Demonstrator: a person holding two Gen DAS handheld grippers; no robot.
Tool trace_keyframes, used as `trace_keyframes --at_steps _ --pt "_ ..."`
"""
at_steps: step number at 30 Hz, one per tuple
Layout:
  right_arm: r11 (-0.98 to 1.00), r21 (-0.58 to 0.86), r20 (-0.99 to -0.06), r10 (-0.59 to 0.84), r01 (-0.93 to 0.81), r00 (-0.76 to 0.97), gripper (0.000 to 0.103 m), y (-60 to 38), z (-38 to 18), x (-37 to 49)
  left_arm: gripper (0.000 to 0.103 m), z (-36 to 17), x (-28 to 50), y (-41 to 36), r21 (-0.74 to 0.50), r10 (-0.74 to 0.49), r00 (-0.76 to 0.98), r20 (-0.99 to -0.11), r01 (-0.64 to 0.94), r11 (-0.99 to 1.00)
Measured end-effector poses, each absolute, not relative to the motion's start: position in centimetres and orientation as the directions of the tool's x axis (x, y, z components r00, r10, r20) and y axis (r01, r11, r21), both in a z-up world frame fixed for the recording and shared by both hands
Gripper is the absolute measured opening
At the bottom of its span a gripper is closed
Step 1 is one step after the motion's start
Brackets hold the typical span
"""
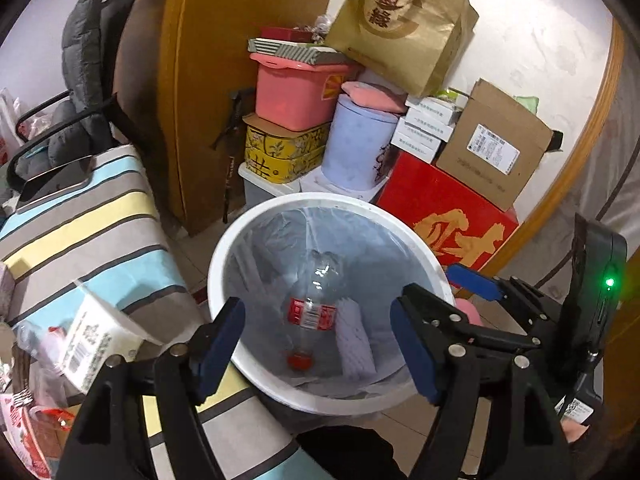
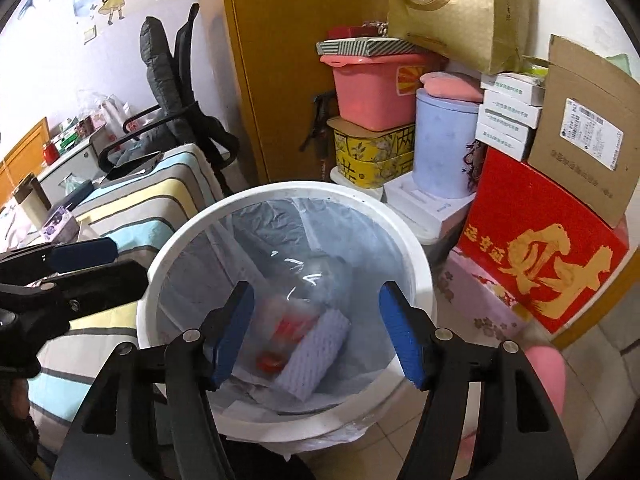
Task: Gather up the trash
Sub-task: 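Grasp the white yogurt cup with the right tool while the left tool grasps a lavender foam net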
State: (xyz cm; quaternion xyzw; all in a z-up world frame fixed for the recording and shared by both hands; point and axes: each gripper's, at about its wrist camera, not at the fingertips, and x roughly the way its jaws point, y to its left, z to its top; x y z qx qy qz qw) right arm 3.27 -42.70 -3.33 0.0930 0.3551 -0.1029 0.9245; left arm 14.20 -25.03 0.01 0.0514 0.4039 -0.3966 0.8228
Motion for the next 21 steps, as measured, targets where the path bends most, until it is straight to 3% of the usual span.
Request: trace_keyframes --at_steps 8,21 --pt "0.962 0.124 -0.633 -0.111 0.242 0.766 0.067 -40.9 -2.1 2.6 0.08 1.5 13.4 -19.4 -0.226 -0.596 0.461 -0.658 0.634 0.74" --pt "0.987 0.138 -0.596 0.013 0.086 0.803 0.067 -34.6 -1.3 4.1 0.082 2.9 13.8 -8.1 -0.182 -0.447 0.646 -0.619 0.435 0.882"
